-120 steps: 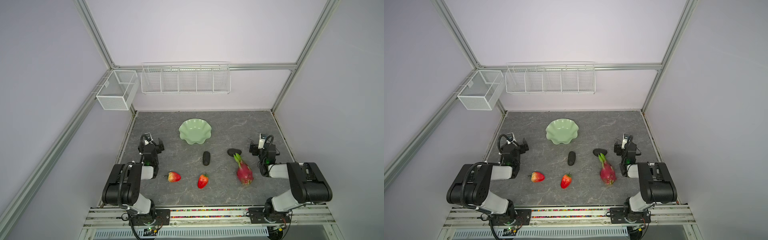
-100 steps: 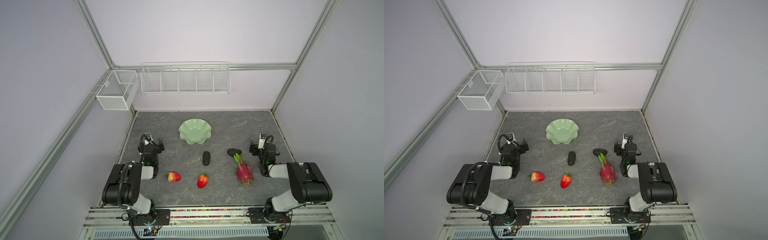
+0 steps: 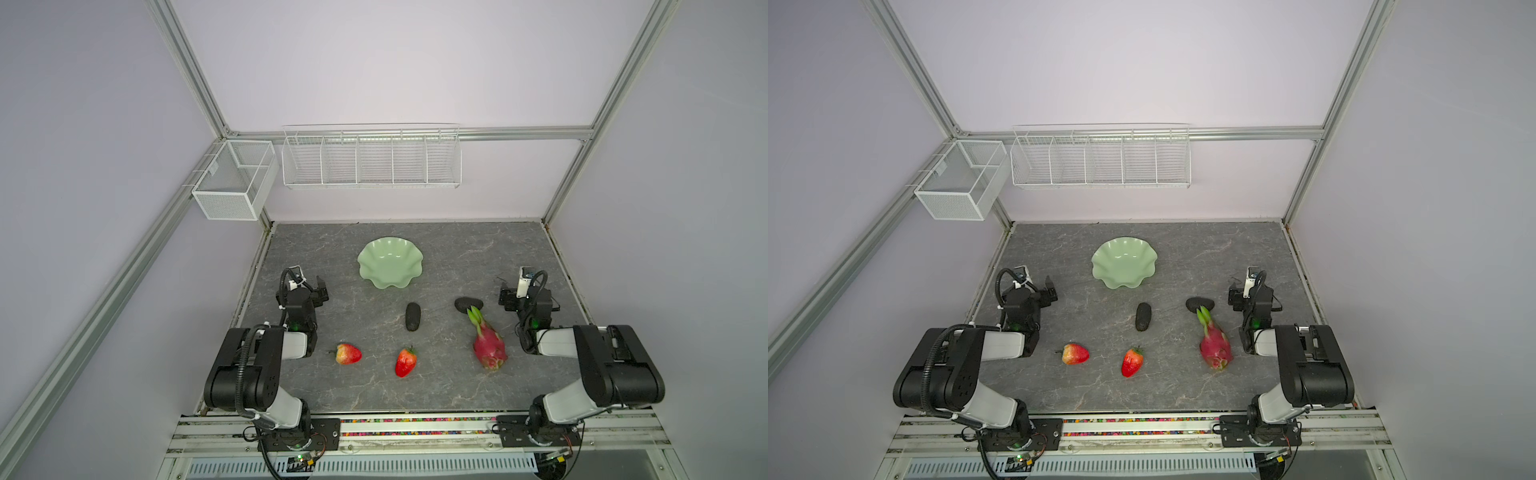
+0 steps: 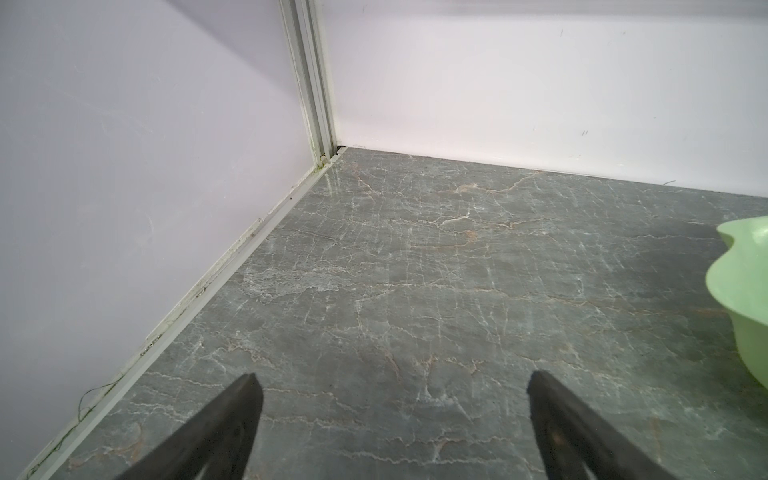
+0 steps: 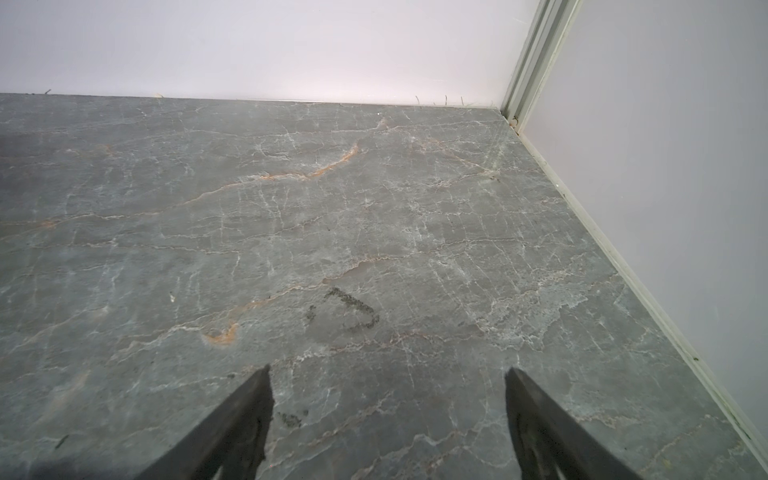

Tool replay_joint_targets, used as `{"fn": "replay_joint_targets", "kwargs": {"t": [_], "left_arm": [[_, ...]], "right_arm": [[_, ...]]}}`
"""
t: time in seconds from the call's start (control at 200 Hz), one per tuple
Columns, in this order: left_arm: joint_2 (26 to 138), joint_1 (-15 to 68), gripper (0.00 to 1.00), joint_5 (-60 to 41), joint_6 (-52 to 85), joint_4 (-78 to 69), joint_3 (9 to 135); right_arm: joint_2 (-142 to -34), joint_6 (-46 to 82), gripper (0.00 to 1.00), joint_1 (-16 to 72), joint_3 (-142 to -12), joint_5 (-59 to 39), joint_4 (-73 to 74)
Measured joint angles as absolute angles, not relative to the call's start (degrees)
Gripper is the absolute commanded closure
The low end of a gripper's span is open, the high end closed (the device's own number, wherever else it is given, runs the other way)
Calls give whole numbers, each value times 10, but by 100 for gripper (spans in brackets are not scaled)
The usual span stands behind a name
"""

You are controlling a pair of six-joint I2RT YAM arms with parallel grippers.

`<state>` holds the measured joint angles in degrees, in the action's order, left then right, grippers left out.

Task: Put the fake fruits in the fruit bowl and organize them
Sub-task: 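Reach the right gripper to the pink dragon fruit and grasp it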

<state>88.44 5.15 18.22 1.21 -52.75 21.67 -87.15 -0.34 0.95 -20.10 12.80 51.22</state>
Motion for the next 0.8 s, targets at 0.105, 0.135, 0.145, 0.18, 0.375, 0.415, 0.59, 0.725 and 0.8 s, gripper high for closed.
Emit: {"fn": "replay_joint_targets", "kwargs": {"t": [0.105,0.135,0.145,0.18,0.375,0.415,0.59,0.725,0.8], "left_arm": [[833,63,1,209,9,-506,197],[804,74,1,226,6,-487,196],[797,77,1,229,4,-482,196],[758,94,1,240,1,-456,199],[591,183,1,187,49,-266,303],[583,206,1,144,59,-227,331],[584,346,1,-107,80,-111,386],[584,462,1,-214,83,-58,383],[589,494,1,-246,82,-37,385]], "right_arm": [[-834,-5,12,27,-140,170,570],[-818,-10,12,43,-122,191,578],[-813,-10,12,47,-118,195,578],[-783,-13,12,64,-107,212,563],[-548,45,12,91,-257,271,197],[-521,62,12,91,-297,267,128],[-502,150,12,102,-410,169,-159],[-510,227,12,180,-399,121,-328],[-510,274,12,220,-395,112,-398]]}}
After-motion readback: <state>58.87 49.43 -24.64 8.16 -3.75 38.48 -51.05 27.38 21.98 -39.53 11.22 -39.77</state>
